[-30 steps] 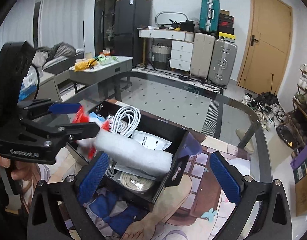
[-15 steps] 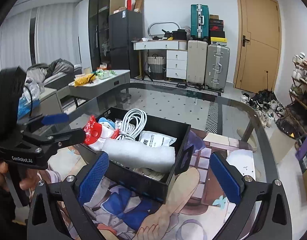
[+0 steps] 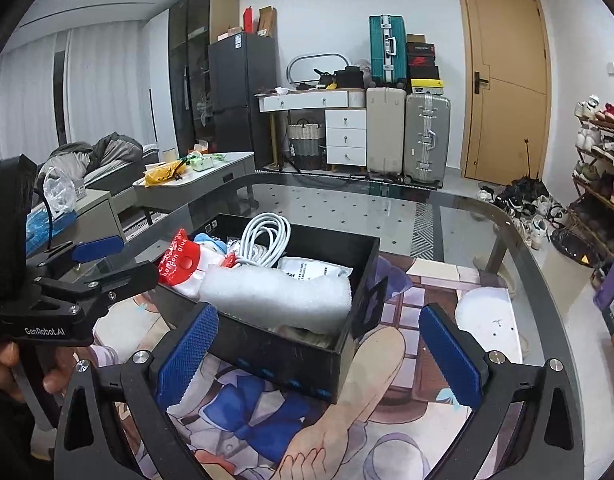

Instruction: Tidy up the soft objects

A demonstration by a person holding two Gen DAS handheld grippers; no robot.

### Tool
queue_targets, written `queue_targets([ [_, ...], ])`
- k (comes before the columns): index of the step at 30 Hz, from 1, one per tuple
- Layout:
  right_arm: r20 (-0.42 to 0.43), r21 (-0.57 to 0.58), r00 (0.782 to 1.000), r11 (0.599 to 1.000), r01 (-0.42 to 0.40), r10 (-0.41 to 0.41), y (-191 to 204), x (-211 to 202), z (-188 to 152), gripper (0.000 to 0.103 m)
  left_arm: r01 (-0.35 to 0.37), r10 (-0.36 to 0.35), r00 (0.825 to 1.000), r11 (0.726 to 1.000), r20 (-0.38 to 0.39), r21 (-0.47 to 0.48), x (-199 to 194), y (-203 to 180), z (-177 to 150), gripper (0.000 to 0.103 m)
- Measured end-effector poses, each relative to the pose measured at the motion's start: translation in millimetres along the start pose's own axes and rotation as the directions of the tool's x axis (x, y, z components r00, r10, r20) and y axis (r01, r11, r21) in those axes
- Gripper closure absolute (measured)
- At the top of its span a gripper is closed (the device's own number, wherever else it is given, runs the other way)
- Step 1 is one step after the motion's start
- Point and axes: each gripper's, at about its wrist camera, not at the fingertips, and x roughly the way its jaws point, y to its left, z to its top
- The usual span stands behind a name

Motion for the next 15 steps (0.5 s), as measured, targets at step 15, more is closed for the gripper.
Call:
queue_targets([
  [15,0.047,-0.015,0.999,1.0,0.026,-0.025,3.4,-9.6,-4.6,0.001,-0.008,0.008,1.0,1.0,0.015,0.016,0.6,-4.8,-4.2,0.0],
])
